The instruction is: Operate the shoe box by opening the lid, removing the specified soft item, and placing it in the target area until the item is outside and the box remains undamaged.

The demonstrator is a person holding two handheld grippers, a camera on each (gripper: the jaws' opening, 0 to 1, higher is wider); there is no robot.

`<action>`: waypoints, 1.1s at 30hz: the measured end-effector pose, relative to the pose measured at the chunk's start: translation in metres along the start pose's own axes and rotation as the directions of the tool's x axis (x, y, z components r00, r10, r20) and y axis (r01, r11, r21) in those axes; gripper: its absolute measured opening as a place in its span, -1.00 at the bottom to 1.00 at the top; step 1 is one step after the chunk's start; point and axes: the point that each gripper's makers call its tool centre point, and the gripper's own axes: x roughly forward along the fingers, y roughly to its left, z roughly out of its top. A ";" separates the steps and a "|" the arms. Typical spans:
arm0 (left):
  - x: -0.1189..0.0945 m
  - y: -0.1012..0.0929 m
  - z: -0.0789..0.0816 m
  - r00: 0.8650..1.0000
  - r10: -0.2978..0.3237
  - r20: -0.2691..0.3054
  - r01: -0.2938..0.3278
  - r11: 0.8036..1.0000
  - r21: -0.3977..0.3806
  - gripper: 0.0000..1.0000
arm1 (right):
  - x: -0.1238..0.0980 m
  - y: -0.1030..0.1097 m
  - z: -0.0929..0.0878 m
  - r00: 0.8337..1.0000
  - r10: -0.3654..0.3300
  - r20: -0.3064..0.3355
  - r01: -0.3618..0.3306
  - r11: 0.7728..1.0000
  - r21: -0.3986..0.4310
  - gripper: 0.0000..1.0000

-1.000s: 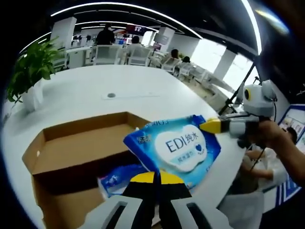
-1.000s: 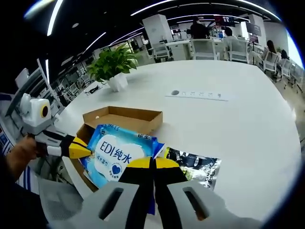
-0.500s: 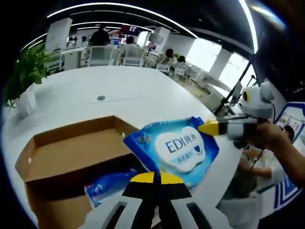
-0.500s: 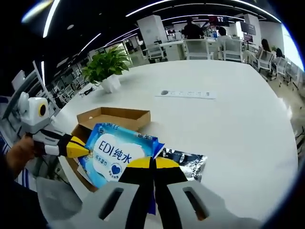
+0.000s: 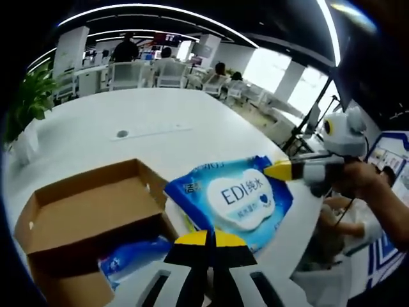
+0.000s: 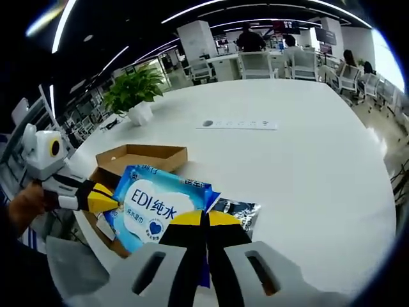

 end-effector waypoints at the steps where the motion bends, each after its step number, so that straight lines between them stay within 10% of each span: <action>1: 0.002 -0.001 0.000 1.000 -0.001 -0.002 0.001 1.000 0.004 -1.00 | 0.000 -0.002 0.000 1.000 -0.001 0.000 0.001 1.000 0.000 -1.00; 33: 0.069 0.006 -0.012 0.992 -0.001 -0.125 0.007 0.999 0.047 -1.00 | 0.038 -0.051 -0.030 0.995 -0.040 -0.090 0.041 0.999 0.016 -1.00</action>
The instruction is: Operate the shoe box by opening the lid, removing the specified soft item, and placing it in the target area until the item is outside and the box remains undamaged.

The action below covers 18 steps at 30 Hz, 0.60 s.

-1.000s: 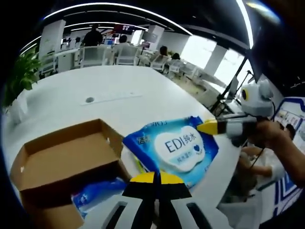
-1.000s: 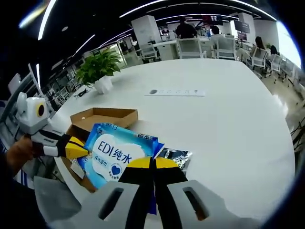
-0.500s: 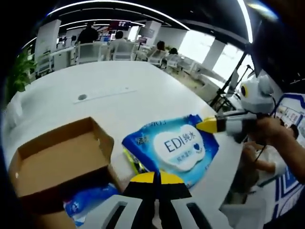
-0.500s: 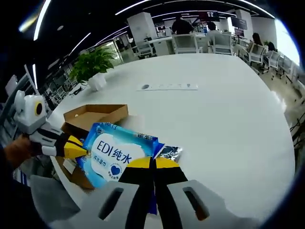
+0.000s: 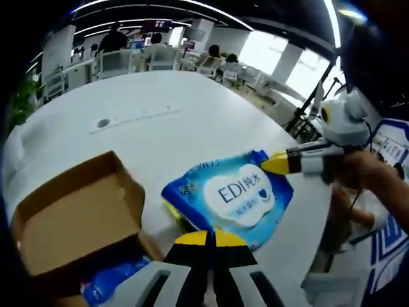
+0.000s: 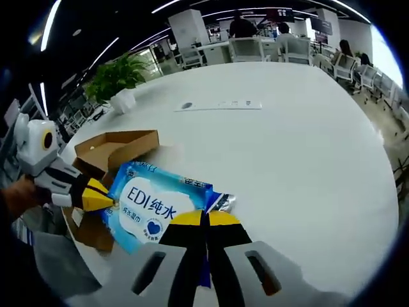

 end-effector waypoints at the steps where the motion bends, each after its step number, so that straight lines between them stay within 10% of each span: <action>1: 0.002 0.001 0.000 1.000 0.000 -0.005 0.000 1.000 0.001 -1.00 | 0.003 -0.002 0.000 1.000 0.000 -0.003 0.000 1.000 -0.002 -1.00; 18: 0.025 0.010 -0.008 0.995 0.043 -0.089 -0.032 0.991 0.130 -1.00 | 0.033 -0.019 -0.012 0.999 -0.002 -0.041 0.002 1.000 0.005 -1.00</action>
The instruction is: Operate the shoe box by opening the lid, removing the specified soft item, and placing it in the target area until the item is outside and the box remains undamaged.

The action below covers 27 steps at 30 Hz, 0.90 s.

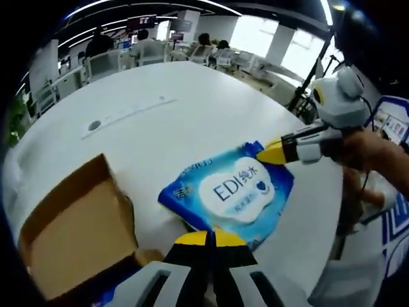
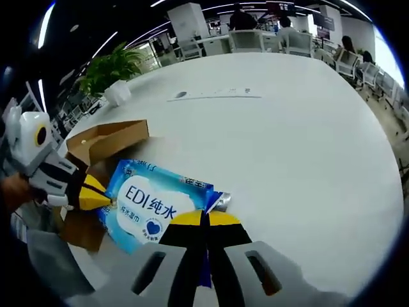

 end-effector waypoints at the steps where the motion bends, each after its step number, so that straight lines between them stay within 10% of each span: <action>1: 0.000 0.000 0.000 1.000 0.004 -0.004 -0.004 1.000 0.012 -1.00 | 0.002 -0.002 0.000 1.000 0.000 0.000 0.000 1.000 0.000 -1.00; 27: 0.013 -0.005 -0.012 0.989 0.103 -0.110 -0.050 0.912 0.406 -1.00 | 0.002 0.003 -0.003 1.000 0.005 0.018 -0.005 0.999 0.037 -1.00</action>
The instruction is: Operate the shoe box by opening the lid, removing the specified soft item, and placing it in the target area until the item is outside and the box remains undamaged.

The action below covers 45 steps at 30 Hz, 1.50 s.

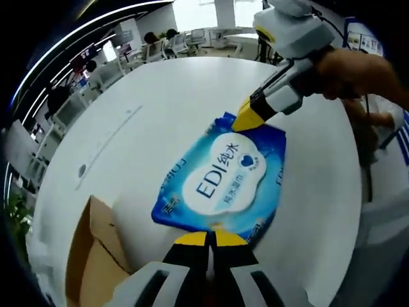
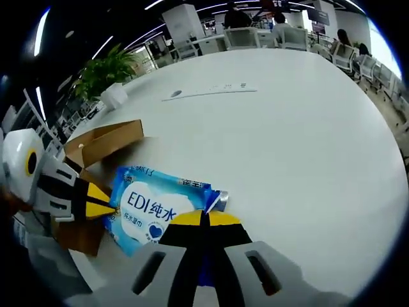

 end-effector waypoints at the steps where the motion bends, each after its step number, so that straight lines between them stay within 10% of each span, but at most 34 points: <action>1: 0.000 0.000 0.000 1.000 -0.001 0.002 0.001 1.000 -0.002 -1.00 | 0.000 -0.001 0.001 1.000 -0.003 0.002 0.003 1.000 -0.006 -1.00; 22: -0.003 0.002 -0.005 0.999 0.046 -0.023 -0.043 0.989 0.140 -0.87 | 0.001 -0.002 -0.010 1.000 -0.010 -0.021 0.010 1.000 0.008 -0.94; 45: -0.036 -0.003 0.011 0.991 -0.046 0.124 0.062 0.990 -0.123 -0.54 | -0.020 0.001 -0.007 1.000 -0.008 0.003 0.009 0.997 -0.076 -0.63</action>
